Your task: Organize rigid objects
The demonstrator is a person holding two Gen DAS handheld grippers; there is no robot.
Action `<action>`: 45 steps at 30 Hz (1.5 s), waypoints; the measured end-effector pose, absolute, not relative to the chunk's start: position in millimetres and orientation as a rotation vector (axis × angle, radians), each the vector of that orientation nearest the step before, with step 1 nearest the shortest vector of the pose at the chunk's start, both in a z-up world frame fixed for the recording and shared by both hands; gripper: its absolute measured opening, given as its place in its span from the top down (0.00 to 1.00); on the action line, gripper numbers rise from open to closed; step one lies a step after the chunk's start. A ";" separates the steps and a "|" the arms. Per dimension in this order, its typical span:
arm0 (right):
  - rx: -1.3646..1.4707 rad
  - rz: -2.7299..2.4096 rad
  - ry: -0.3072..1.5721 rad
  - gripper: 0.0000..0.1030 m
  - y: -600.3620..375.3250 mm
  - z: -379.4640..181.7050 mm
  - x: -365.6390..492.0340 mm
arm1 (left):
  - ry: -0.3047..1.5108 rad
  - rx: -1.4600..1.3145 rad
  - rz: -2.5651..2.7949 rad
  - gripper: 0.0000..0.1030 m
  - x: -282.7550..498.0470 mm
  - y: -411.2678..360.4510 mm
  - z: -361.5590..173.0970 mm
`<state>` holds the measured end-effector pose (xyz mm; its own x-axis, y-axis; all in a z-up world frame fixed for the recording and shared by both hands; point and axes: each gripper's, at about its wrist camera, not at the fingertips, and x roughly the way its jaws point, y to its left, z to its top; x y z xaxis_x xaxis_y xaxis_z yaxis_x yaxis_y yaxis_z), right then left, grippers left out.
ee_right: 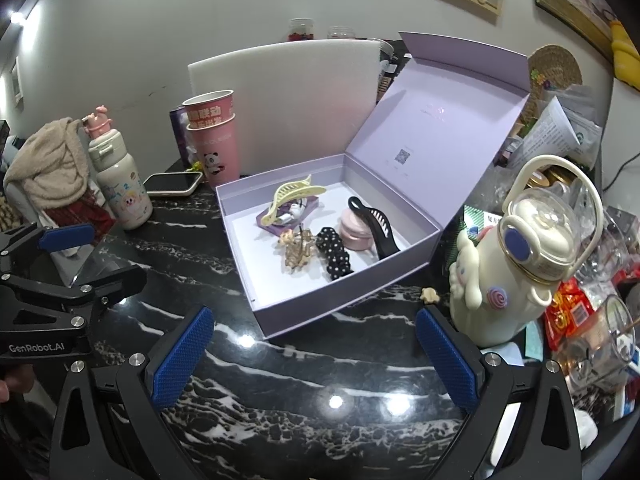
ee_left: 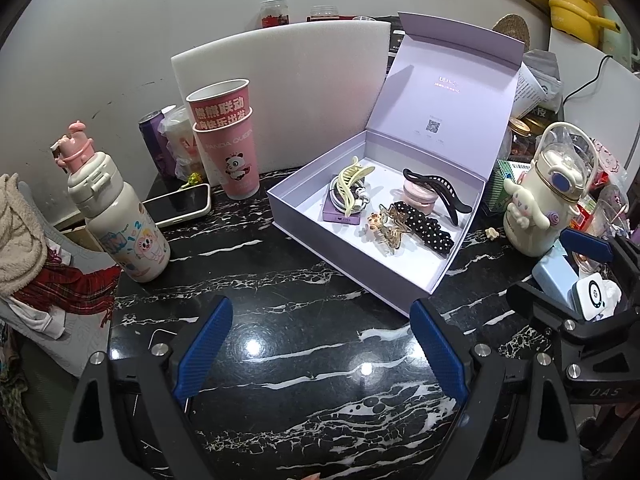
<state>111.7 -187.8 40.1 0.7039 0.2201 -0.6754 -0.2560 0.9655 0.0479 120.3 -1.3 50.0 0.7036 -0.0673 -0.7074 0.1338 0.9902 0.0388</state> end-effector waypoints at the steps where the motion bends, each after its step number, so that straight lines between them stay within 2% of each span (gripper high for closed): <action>1: -0.052 0.265 0.745 0.00 -187.8 39.7 112.1 | 0.783 0.091 -0.110 0.11 120.5 -1.4 49.9; 45: -0.057 0.221 0.753 0.00 -194.8 38.1 113.5 | 0.803 0.131 -0.137 0.11 124.2 -9.3 49.2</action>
<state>113.5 -194.8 38.1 0.7074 0.1787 -0.6838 -0.2197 0.9752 0.0276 124.2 -9.3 49.2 0.6866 -0.0721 -0.7234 0.1714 0.9831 0.0647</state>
